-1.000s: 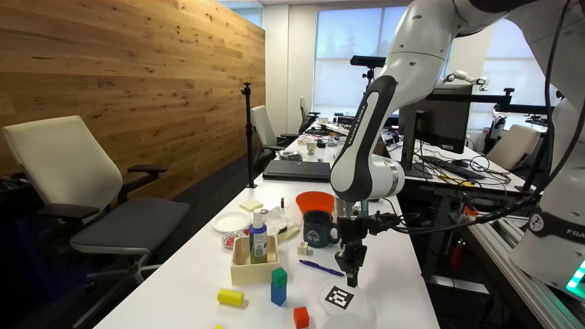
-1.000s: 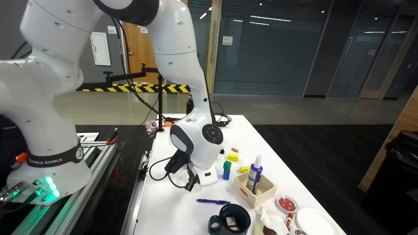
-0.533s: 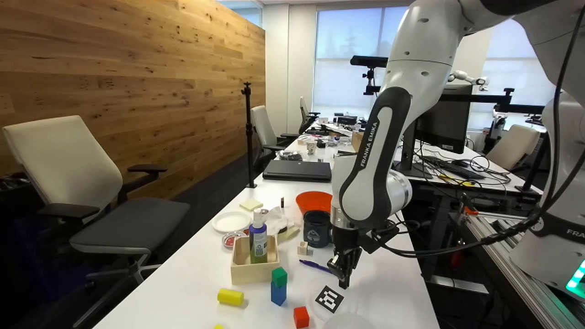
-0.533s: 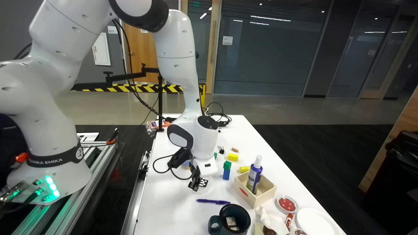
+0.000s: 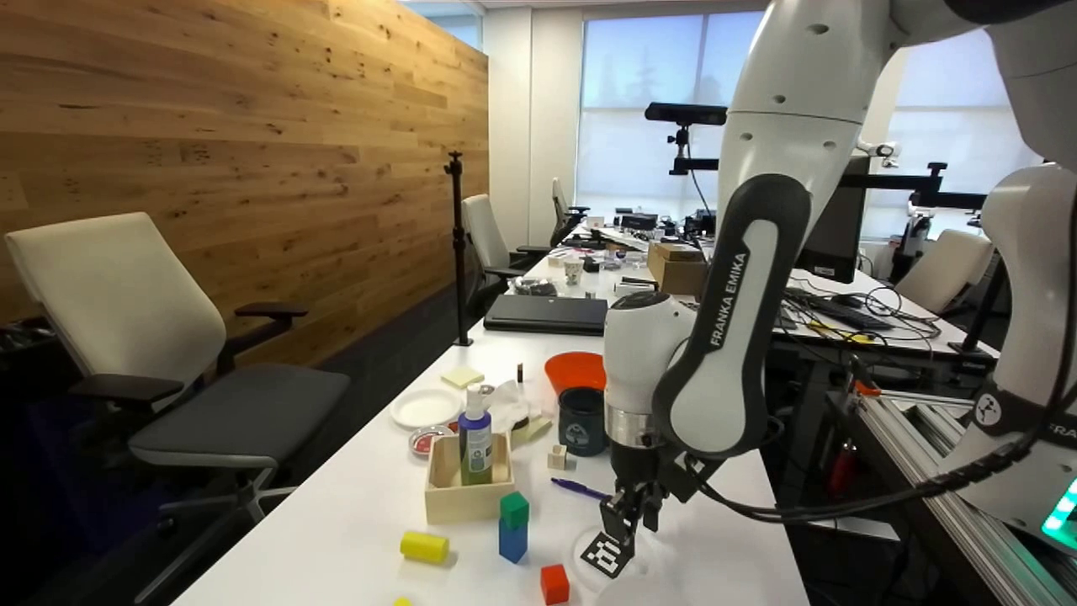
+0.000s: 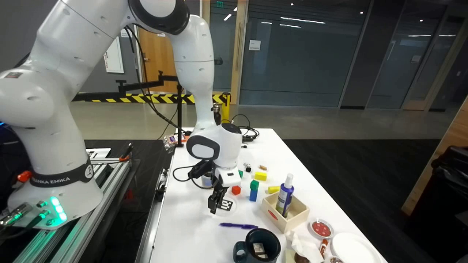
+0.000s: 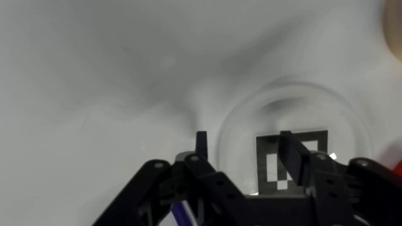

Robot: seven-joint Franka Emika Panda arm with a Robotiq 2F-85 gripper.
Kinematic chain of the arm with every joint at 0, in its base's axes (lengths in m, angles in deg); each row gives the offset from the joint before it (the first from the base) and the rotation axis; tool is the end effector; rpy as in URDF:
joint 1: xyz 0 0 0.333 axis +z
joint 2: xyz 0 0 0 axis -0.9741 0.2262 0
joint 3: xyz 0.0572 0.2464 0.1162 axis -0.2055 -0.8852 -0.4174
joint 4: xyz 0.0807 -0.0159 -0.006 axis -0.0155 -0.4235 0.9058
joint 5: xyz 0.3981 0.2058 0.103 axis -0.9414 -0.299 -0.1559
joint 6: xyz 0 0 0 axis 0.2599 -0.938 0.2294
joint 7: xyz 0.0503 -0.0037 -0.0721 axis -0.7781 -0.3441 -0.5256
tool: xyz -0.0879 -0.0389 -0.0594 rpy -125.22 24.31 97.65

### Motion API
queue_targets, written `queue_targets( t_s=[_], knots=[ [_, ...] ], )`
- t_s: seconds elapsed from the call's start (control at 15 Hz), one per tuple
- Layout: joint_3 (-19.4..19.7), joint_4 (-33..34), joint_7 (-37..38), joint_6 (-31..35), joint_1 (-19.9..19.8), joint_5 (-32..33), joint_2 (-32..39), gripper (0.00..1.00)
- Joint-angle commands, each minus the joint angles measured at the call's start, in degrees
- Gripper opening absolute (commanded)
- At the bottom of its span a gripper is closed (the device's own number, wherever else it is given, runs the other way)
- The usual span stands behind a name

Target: Put the blue bottle inside the small crate, then place the clear lid on the table

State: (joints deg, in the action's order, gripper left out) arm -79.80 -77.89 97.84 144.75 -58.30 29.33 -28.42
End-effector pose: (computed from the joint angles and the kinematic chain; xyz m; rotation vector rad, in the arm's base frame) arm 0.4397 0.0616 -0.0513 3.0166 -0.8233 -0.1117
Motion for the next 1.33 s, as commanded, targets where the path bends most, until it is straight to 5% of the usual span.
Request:
queue_targets(
  t_s=[0.0,0.13,0.8,1.27],
  knots=[
    [2.0,4.9,9.0,-6.9,7.9,7.0,2.8,0.92],
    [2.4,7.2,12.2,-10.9,10.1,9.4,2.8,1.00],
    [8.5,5.4,25.3,-16.0,12.1,22.4,-6.5,1.00],
    [4.1,-0.6,21.6,-9.7,8.1,28.6,-14.0,1.00]
  ],
)
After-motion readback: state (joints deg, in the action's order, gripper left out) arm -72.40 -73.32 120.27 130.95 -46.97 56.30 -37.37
